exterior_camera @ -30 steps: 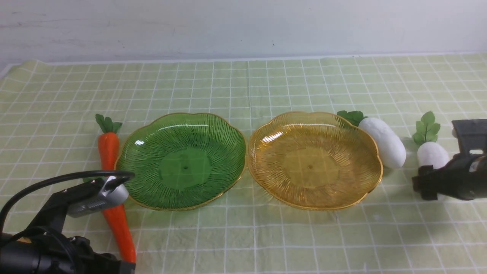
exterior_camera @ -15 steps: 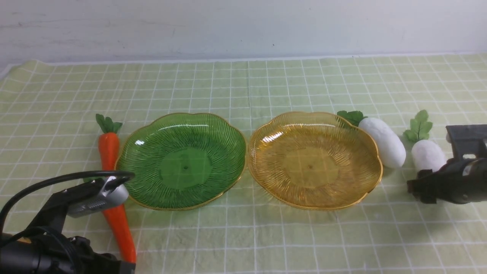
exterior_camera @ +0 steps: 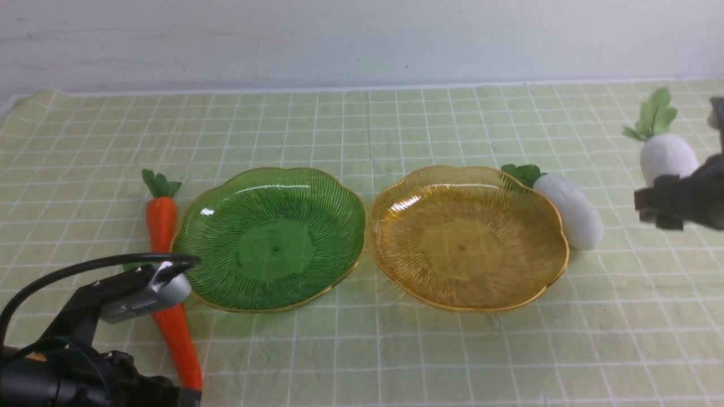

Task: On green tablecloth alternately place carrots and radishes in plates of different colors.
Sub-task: 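Place the white radish on the plate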

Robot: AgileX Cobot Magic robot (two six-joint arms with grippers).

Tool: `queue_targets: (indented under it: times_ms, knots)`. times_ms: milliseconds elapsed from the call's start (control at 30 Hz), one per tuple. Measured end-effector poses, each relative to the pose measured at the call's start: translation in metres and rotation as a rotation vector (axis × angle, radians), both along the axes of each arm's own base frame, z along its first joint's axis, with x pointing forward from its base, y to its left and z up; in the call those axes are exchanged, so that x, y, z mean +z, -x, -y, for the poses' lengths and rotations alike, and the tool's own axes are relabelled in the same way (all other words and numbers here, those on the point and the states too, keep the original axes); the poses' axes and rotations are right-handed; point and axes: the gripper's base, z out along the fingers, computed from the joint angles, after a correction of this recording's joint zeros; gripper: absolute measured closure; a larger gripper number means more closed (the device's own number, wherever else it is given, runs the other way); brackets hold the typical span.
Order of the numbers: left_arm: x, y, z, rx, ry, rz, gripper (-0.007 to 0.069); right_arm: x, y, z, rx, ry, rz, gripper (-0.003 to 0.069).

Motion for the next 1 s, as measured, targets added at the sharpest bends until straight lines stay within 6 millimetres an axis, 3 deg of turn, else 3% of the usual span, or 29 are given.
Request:
queue_targets:
  times_ms: [33,133,200,300,433,700,1000]
  knots:
    - [0.0,0.0,0.0,0.002,-0.001,0.003,0.0629,0.01,0.001,-0.01,0.024,-0.029,0.007,0.0236]
    - [0.0,-0.002,-0.001,0.013,-0.005,0.018,0.0629,0.011,0.004,-0.03,0.1,-0.048,-0.01,0.0236]
    - [0.0,-0.002,-0.001,0.015,-0.006,0.021,0.0629,0.002,0.005,-0.057,0.23,-0.025,-0.047,0.0236]
    - [0.0,-0.002,-0.001,0.016,-0.006,0.022,0.0629,-0.008,0.006,-0.079,0.345,0.012,-0.073,0.0236]
    - [0.0,-0.002,-0.001,0.016,-0.006,0.022,0.0629,-0.035,0.003,-0.117,0.483,0.046,-0.104,0.0236]
    - [0.0,-0.002,-0.001,0.016,-0.006,0.022,0.0629,-0.068,-0.006,-0.137,0.495,0.027,-0.122,0.0219]
    - [0.0,-0.002,-0.001,0.015,-0.006,0.021,0.0629,-0.062,-0.008,-0.137,0.461,0.01,-0.101,0.0006]
